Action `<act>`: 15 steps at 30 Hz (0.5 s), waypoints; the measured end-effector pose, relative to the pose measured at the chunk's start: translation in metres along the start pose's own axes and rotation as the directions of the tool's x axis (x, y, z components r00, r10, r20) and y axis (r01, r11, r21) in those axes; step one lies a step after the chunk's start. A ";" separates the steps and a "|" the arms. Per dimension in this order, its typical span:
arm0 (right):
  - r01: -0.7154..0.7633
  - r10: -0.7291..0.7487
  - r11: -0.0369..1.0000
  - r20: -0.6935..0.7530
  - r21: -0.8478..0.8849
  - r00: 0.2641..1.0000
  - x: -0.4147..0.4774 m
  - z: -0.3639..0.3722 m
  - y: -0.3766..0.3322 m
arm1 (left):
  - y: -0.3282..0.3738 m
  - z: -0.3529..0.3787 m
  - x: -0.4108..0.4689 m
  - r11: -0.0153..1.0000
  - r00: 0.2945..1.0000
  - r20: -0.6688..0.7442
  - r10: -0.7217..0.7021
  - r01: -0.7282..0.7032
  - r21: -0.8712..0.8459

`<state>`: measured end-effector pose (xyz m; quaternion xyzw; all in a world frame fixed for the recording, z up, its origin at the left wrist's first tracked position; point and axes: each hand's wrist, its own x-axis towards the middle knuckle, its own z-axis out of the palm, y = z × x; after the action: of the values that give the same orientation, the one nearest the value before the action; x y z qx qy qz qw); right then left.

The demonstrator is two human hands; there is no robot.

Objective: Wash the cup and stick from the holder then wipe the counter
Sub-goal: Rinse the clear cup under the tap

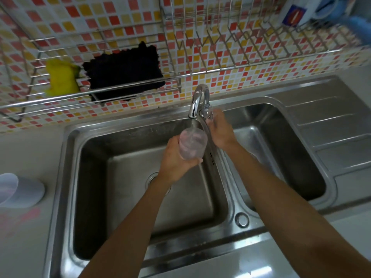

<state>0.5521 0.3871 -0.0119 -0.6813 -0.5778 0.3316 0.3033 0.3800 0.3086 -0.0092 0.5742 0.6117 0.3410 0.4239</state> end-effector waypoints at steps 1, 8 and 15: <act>0.018 -0.018 0.999 -0.007 0.029 1.000 -0.014 0.003 0.007 | 0.000 -0.002 -0.002 1.000 1.000 -0.007 -0.008 0.008 0.003; 0.096 -0.117 0.926 -0.037 -0.366 0.992 -0.116 0.040 0.085 | -0.019 -0.016 -0.023 0.997 0.998 0.009 -0.062 0.061 0.046; 0.134 -0.163 0.820 -0.002 -0.557 0.987 -0.123 0.046 0.098 | -0.044 -0.029 -0.038 0.968 0.994 0.035 -0.104 0.093 0.232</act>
<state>0.5586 0.2519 -0.1054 -0.7008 -0.6927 0.1084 0.1317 0.3343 0.2684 -0.0326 0.5962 0.6649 0.2329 0.3851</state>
